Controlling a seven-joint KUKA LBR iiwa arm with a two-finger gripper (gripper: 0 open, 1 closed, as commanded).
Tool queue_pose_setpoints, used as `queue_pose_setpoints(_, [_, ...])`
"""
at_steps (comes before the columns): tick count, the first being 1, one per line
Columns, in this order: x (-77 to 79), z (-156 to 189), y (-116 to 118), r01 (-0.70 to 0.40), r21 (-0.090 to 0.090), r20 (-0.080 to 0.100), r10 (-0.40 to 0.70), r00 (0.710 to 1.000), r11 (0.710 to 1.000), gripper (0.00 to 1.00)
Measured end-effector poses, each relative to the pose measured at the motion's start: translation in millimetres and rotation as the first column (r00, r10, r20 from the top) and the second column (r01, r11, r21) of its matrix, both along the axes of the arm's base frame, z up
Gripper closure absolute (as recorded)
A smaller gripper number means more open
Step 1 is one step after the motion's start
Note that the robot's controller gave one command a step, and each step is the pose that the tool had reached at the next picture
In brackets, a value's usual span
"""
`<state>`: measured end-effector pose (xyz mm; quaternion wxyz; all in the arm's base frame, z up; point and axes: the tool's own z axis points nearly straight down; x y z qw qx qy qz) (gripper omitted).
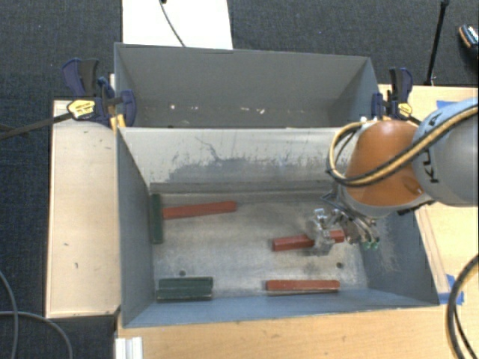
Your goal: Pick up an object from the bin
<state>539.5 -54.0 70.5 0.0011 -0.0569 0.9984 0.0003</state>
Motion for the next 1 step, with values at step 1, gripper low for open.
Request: queue_pose_setpoints(1, [9.9,130.0,-73.8,0.042,-0.003,0.010,-0.042,0.999,0.999,1.00])
